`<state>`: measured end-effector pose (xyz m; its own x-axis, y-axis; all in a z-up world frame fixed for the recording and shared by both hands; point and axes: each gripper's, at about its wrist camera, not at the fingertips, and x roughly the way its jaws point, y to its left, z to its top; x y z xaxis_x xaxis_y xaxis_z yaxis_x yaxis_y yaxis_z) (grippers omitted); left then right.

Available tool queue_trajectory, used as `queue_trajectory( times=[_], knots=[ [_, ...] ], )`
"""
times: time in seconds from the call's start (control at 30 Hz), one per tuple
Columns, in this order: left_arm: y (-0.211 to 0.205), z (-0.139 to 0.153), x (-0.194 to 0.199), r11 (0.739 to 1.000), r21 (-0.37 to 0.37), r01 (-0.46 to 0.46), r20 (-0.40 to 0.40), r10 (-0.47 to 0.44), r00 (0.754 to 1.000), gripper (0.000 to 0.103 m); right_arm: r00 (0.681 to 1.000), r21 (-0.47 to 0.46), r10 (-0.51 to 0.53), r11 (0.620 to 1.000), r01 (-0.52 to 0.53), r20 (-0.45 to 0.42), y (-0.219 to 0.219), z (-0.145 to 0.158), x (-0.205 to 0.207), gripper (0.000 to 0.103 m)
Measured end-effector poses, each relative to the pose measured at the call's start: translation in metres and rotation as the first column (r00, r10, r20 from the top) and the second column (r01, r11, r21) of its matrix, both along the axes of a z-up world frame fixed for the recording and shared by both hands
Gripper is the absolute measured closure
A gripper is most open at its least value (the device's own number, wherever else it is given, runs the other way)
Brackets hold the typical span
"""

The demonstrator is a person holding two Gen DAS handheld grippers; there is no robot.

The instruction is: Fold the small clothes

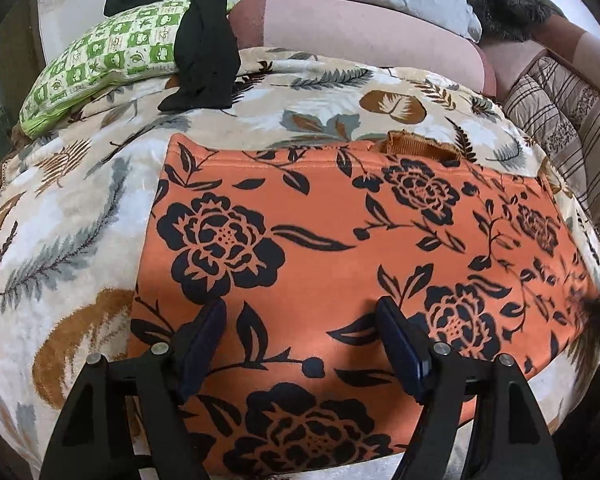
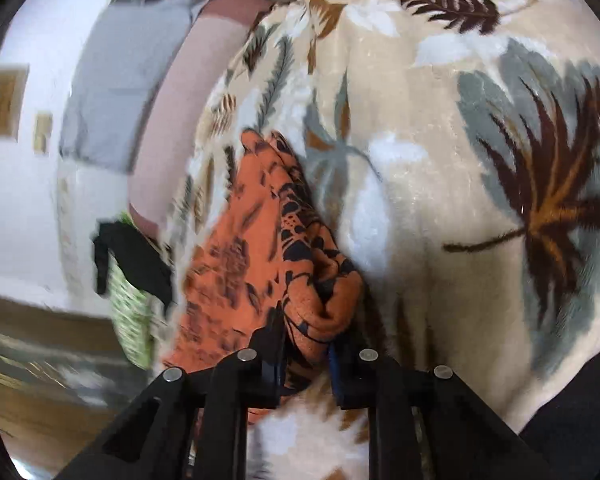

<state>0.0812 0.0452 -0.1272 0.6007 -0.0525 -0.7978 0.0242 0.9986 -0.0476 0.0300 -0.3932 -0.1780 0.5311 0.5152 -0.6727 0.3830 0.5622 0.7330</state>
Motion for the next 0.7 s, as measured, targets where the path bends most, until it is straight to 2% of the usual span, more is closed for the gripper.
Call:
queue_trajectory(
  times=[0.07, 0.1, 0.13, 0.17, 0.23, 0.33, 0.43, 0.5, 0.53, 0.6, 0.67, 0.7],
  knots=[
    [0.003, 0.008, -0.002, 1.0, -0.001, 0.003, 0.027, -0.003, 1.0, 0.026, 1.0, 0.045, 0.022, 0.999, -0.022, 0.007, -0.004, -0.005, -0.003, 0.076],
    [0.006, 0.011, -0.003, 1.0, -0.001, 0.0, 0.043, 0.0, 0.999, 0.026, 0.999, -0.004, 0.048, 0.999, -0.048, 0.025, -0.008, 0.006, -0.007, 0.061],
    [0.009, 0.012, -0.003, 1.0, -0.004, -0.003, 0.049, 0.003, 0.999, 0.026, 0.997, -0.047, 0.062, 0.997, -0.06, 0.042, -0.01, 0.015, -0.009, 0.036],
    [0.012, 0.01, -0.001, 1.0, -0.005, -0.009, 0.046, 0.009, 0.999, 0.026, 0.996, -0.093, 0.063, 0.994, -0.057, 0.06, -0.014, 0.024, -0.012, 0.031],
    [0.019, -0.002, 0.006, 1.0, 0.005, -0.026, 0.007, 0.026, 1.0, 0.026, 0.99, -0.156, 0.072, 0.986, -0.052, 0.122, -0.025, 0.047, -0.007, 0.03],
    [0.024, -0.01, 0.008, 0.999, -0.014, -0.037, 0.009, 0.037, 0.999, 0.026, 0.975, -0.13, 0.13, 0.986, -0.107, 0.182, -0.032, 0.062, 0.032, 0.03],
    [0.021, -0.013, 0.008, 1.0, 0.008, -0.028, 0.014, 0.027, 1.0, 0.025, 0.954, -0.12, 0.23, 0.97, -0.21, 0.19, -0.024, 0.056, 0.094, 0.03],
    [0.022, -0.013, 0.009, 1.0, 0.004, -0.027, 0.01, 0.027, 1.0, 0.025, 0.949, -0.148, 0.283, 0.953, -0.263, 0.137, -0.012, 0.039, 0.139, 0.03],
    [0.023, -0.014, 0.009, 1.0, 0.0, -0.028, 0.009, 0.028, 1.0, 0.025, 0.942, -0.151, 0.317, 0.942, -0.3, 0.108, -0.007, 0.03, 0.156, 0.03],
    [0.023, -0.015, 0.01, 1.0, 0.005, -0.022, 0.01, 0.022, 1.0, 0.024, 0.946, -0.138, 0.314, 0.943, -0.301, 0.082, -0.006, 0.012, 0.176, 0.035],
    [0.022, -0.016, 0.01, 1.0, 0.014, -0.015, 0.015, 0.015, 1.0, 0.024, 0.943, -0.11, 0.324, 0.943, -0.315, 0.075, -0.004, 0.009, 0.186, 0.073],
    [0.022, -0.017, 0.011, 1.0, 0.016, -0.012, 0.017, 0.012, 1.0, 0.023, 0.946, -0.09, 0.312, 0.948, -0.305, 0.086, -0.005, 0.014, 0.185, 0.082]
  ],
)
